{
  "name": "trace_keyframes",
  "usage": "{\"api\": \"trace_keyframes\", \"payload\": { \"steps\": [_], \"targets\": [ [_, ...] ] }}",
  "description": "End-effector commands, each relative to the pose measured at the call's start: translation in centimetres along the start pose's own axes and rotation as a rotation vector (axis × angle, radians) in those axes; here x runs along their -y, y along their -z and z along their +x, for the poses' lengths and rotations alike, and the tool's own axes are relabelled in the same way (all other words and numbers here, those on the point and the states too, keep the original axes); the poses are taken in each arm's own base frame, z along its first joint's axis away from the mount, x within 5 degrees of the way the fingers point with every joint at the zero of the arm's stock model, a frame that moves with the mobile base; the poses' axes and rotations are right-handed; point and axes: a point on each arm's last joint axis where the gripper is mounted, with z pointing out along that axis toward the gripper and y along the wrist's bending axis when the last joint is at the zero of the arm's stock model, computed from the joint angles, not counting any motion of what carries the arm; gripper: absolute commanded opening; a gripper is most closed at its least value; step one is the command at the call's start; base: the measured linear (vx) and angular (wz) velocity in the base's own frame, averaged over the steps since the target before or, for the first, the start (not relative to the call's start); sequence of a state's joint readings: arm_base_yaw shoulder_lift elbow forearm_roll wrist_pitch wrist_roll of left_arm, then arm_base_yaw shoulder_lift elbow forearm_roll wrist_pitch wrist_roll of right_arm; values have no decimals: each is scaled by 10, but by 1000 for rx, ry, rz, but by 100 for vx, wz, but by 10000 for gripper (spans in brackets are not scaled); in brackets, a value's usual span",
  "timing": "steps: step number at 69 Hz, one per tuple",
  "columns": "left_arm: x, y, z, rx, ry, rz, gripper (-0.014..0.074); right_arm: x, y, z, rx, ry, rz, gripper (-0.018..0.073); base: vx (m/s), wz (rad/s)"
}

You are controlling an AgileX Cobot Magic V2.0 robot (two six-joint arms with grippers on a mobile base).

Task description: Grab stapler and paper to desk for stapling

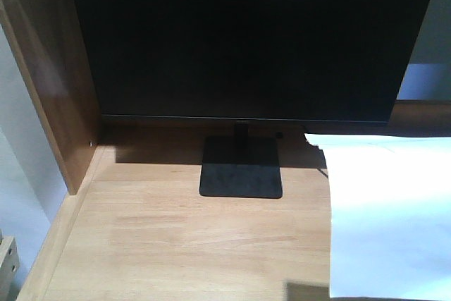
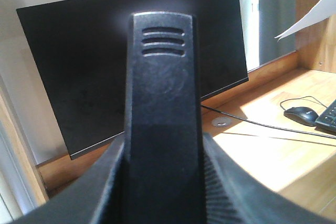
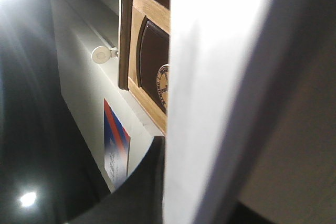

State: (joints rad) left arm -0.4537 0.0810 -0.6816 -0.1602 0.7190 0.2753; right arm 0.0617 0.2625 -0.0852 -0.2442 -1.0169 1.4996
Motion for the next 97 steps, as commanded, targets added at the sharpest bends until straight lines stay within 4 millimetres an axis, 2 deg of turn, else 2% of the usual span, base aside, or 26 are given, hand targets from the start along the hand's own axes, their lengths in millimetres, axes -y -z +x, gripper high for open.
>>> {"api": "trace_keyframes", "payload": {
  "steps": [1,68,81,90,97],
  "targets": [
    [-3,2,-18,125,18,-15,-6,-8,-6,-3,14,6,-57,-6,0,0],
    [-6,-1,-23,173,8,-38,-6,-8,-6,-3,14,6,-57,-6,0,0],
    [-10,-30,-26,95,14,-34,-6,-8,-6,-3,14,6,-57,-6,0,0],
    [-13,-62,-28,44,40,-29,-6,-8,-6,-3,14,6,-57,-6,0,0],
    [-17,-94,-25,-18,46,-30,-6,-8,-6,-3,14,6,-57,-6,0,0]
  ]
}}
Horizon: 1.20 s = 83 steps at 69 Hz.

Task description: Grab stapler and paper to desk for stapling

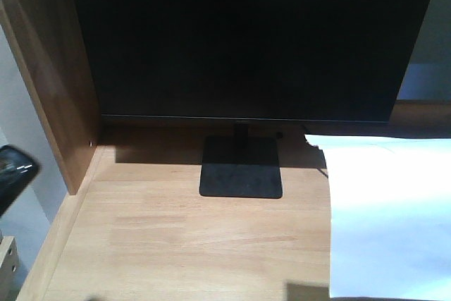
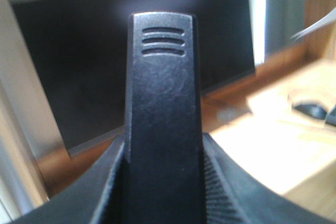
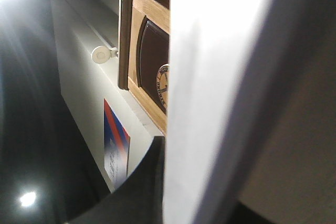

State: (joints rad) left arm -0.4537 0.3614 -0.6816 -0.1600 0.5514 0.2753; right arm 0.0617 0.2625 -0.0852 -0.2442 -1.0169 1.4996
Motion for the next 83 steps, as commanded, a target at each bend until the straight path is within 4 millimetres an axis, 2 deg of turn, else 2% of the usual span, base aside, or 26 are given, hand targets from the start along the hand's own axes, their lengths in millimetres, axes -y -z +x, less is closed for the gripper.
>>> {"api": "trace_keyframes", "payload": {
  "steps": [1,20,32,42,55,71,83],
  "targets": [
    [-6,-28,-20,89,22,-22,-6,-8,-6,-3,14,6,-57,-6,0,0],
    [-5,-100,-6,-59,1,44,-6,-8,-6,-3,14,6,-57,-6,0,0],
    [2,-143,18,-195,-142,163,-6,-8,-6,-3,14,6,-57,-6,0,0],
    [6,-170,42,-287,-223,291,-6,-8,-6,-3,14,6,-57,-6,0,0],
    [5,-194,78,-393,-320,524,-6,-8,-6,-3,14,6,-57,-6,0,0],
    [1,-209,119,-413,-472,805,-6,-8,-6,-3,14,6,-57,-6,0,0],
    [-3,-224,136,-443,-423,853,-6,-8,-6,-3,14,6,-57,-6,0,0]
  ]
}}
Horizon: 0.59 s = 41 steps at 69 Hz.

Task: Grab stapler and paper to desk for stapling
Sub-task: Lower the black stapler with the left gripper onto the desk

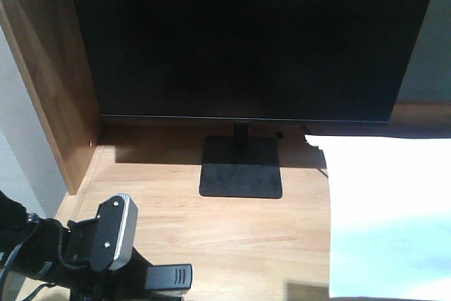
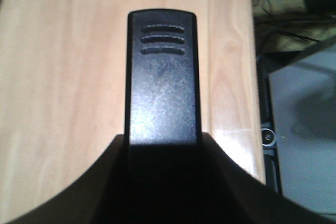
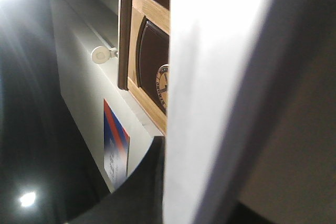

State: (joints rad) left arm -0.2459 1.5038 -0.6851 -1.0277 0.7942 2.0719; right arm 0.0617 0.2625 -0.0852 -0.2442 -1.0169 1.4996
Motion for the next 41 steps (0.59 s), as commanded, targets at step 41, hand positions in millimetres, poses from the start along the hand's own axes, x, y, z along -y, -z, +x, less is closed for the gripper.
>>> {"api": "trace_keyframes", "payload": {
  "steps": [41],
  "targets": [
    [-79,-33,-11,117,15,39,-6,-8,-6,-3,14,6,-57,-6,0,0]
  ]
}}
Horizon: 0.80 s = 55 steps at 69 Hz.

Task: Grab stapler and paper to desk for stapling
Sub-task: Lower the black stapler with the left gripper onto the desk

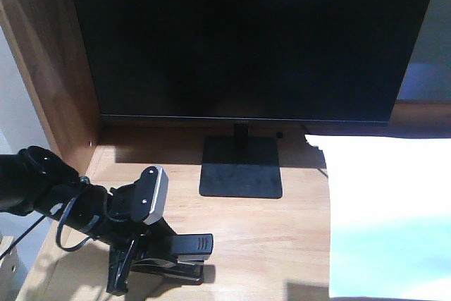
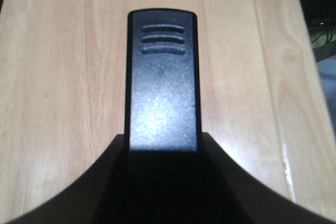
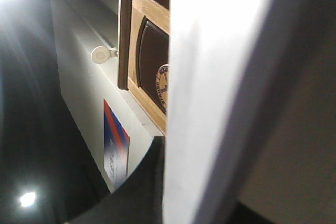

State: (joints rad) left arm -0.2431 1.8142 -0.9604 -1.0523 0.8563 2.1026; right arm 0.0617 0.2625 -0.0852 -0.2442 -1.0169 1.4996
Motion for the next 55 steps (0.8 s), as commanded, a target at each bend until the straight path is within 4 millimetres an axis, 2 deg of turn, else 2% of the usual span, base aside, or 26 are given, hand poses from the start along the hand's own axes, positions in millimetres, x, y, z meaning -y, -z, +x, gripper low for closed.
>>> {"api": "trace_keyframes", "payload": {
  "steps": [1,18,37,55],
  "targets": [
    [-12,7,-15,80,4,-27,-6,-8,-6,-3,14,6,-57,-6,0,0],
    [-18,-7,-5,74,31,7,-6,-8,-6,-3,14,6,-57,-6,0,0],
    [-18,-8,-4,72,32,10,9,-8,-6,-3,14,6,-57,-6,0,0],
    [-18,-8,-4,72,40,9,125,-8,-6,-3,14,6,-57,-6,0,0]
  ]
}}
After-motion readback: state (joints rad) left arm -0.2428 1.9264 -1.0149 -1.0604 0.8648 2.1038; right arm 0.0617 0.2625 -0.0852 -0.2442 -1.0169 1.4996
